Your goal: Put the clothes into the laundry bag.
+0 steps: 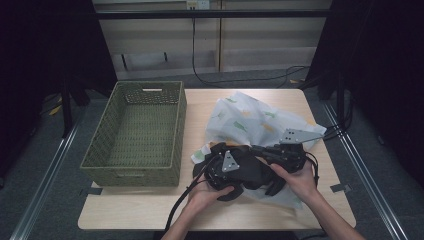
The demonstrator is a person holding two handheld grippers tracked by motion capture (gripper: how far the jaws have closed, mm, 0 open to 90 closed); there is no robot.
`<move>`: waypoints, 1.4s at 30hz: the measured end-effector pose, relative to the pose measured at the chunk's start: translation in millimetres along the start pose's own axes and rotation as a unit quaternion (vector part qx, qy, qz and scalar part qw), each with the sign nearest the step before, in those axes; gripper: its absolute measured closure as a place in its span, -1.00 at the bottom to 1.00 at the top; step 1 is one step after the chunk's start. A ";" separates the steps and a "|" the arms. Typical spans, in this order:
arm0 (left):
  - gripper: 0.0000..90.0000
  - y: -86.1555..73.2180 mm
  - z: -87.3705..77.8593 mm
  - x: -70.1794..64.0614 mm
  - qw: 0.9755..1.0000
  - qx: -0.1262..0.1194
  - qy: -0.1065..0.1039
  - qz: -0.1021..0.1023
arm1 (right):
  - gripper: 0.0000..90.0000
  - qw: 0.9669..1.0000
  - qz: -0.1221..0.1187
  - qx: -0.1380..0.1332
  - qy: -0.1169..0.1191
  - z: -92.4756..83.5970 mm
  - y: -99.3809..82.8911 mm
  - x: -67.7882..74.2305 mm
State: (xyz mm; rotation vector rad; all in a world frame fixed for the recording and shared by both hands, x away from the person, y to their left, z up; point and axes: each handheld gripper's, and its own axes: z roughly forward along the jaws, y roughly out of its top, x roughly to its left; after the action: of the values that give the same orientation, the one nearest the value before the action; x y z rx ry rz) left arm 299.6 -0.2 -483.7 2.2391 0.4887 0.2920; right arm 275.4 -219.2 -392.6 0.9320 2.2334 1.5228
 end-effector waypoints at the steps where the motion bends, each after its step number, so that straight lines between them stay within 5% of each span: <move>1: 0.50 1.0 -2.9 3.2 1.000 0.008 0.001 0.006 | 0.98 1.000 -0.002 -0.002 0.001 -0.5 0.9 1.5; 2: 0.50 0.6 -3.8 4.9 1.000 -0.015 0.000 -0.020 | 0.98 1.000 -0.005 -0.004 0.003 -1.2 1.8 3.4; 6: 0.52 2.7 -14.4 14.7 0.996 -0.063 0.003 -0.070 | 0.98 1.000 -0.010 -0.009 0.016 -2.8 3.1 7.7; 9: 0.53 6.4 -25.2 23.1 0.986 -0.119 0.001 -0.114 | 0.98 1.000 -0.006 -0.012 0.020 -2.6 3.0 6.8; 15: 0.53 22.1 -40.1 26.9 0.977 -0.173 0.011 -0.124 | 0.97 1.000 -0.002 -0.013 0.020 1.1 4.5 8.9; 18: 0.54 31.1 -35.6 22.0 0.980 -0.170 0.034 -0.101 | 0.97 1.000 0.000 -0.015 0.021 4.6 6.5 10.7; 22: 0.54 29.8 -13.5 13.9 0.985 -0.146 0.033 -0.091 | 0.98 0.999 0.002 -0.024 0.034 2.9 13.0 14.6; 25: 0.54 28.4 -1.9 11.2 0.986 -0.138 0.032 -0.092 | 0.98 0.999 0.007 -0.037 0.040 -3.3 15.4 15.5; 27: 0.54 29.0 0.8 12.9 0.983 -0.149 0.023 -0.104 | 0.98 0.998 0.012 -0.044 0.043 -8.3 14.9 13.1; 31: 0.54 36.5 -10.0 19.8 0.971 -0.195 0.006 -0.137 | 0.98 0.998 0.019 -0.041 0.040 -11.4 8.9 8.7; 37: 0.55 48.2 -45.1 23.7 0.960 -0.243 0.050 -0.129 | 0.93 0.998 0.013 -0.041 0.039 -4.6 9.2 11.5; 39: 0.55 50.3 -54.5 25.0 0.961 -0.238 0.073 -0.123 | 0.95 0.998 0.005 -0.042 0.040 -3.2 13.6 15.6; 42: 0.55 50.2 -60.0 28.0 0.956 -0.245 0.101 -0.129 | 0.99 0.998 -0.001 -0.048 0.051 -0.7 22.5 22.9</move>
State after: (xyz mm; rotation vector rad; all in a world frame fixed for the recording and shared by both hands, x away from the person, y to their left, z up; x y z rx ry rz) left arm 315.6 22.2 -405.2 1.6505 0.7224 0.4531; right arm 265.7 -199.6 -369.0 0.8419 2.2061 1.6963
